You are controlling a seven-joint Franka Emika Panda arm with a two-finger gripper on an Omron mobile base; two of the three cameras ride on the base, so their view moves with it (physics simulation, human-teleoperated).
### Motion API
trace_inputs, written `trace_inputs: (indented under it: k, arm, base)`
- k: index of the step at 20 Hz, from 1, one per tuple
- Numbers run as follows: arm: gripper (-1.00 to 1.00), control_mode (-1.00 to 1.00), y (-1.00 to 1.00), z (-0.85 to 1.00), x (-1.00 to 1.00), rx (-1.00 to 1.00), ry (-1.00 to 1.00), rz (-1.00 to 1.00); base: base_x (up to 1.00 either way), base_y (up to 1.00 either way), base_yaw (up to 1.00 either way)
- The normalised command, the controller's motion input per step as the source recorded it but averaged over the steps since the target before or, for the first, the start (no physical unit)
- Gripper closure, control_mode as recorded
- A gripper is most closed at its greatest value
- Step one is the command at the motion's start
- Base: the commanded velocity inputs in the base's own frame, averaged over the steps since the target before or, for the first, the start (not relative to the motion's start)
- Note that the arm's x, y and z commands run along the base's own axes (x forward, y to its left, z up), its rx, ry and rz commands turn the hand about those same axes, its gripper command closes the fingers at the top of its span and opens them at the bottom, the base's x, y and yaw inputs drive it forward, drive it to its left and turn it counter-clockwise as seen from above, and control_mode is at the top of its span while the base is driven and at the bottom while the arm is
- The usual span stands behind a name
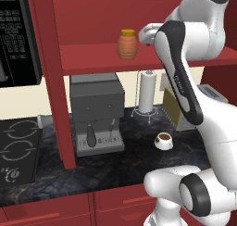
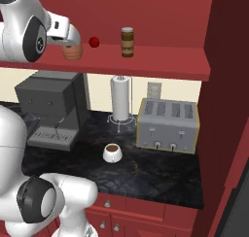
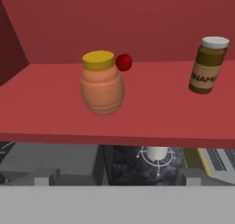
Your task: Pick the cinnamon and honey bottle from the cabinet and place them next to the mug.
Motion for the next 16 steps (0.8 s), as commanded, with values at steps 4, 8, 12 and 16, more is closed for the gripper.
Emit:
trace_inputs:
  k: [4, 8, 12, 16]
  arm:
    - [-1.00, -1.00, 0.30, -0.24, 0.10, 0.00, -0.12, 0.00]
    - [-1.00, -1.00, 0.33, -0.19, 0.14, 0.00, -0.14, 0.00]
    - [-1.00, -1.00, 0.25, 0.03, 0.18, 0.00, -0.05, 0.00]
    - [-1.00, -1.00, 0.02, 0.30, 0.09, 0.00, 0.00, 0.00]
  base:
    - [0.00, 0.00, 0.00]
    - [0.00, 0.00, 0.00]
    - [0.00, 0.00, 0.00]
    - [0.00, 0.00, 0.00]
